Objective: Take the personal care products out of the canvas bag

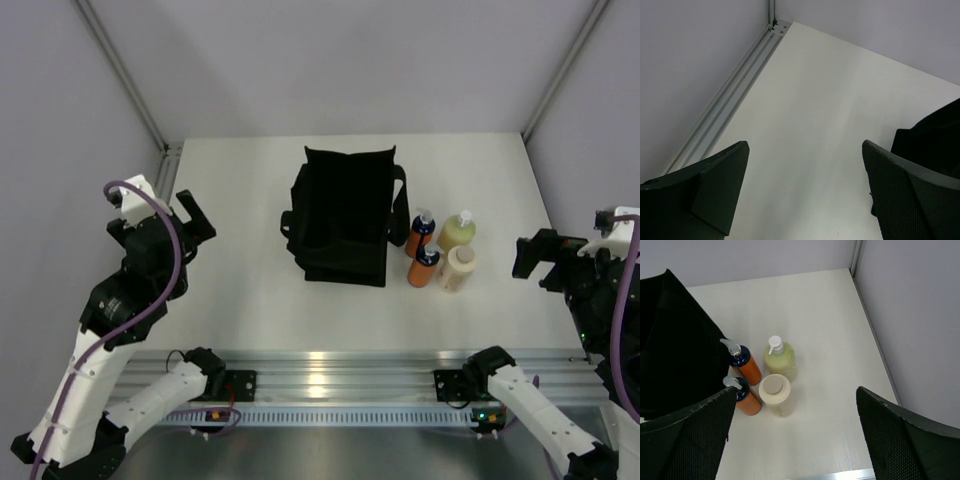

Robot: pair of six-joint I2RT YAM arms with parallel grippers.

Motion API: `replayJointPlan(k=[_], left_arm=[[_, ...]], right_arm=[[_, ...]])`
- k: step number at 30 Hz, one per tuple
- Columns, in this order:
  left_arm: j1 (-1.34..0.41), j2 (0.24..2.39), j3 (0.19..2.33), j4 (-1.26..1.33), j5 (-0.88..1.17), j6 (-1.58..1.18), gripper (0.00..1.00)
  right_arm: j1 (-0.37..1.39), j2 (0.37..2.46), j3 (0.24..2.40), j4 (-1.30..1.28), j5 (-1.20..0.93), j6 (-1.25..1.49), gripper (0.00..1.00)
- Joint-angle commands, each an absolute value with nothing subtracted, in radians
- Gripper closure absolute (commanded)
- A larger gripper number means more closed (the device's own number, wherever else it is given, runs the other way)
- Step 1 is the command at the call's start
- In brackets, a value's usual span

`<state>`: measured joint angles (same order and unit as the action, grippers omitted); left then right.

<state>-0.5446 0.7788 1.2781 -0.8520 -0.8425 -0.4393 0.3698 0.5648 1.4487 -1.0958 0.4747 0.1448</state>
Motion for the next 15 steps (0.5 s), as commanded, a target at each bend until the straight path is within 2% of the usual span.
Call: replayJointPlan(k=[1, 15], left_arm=[[-0.543, 0.784, 1.259, -0.859, -0.839, -0.443, 0.01], [-0.543, 0.834, 1.272, -0.859, -0.825, -0.463, 0.01]], right_arm=[[0.357, 0.557, 1.437, -1.127, 0.509, 0.135, 0.00], [0.359, 0.542, 1.442, -1.123, 0.540, 0.133, 0.01]])
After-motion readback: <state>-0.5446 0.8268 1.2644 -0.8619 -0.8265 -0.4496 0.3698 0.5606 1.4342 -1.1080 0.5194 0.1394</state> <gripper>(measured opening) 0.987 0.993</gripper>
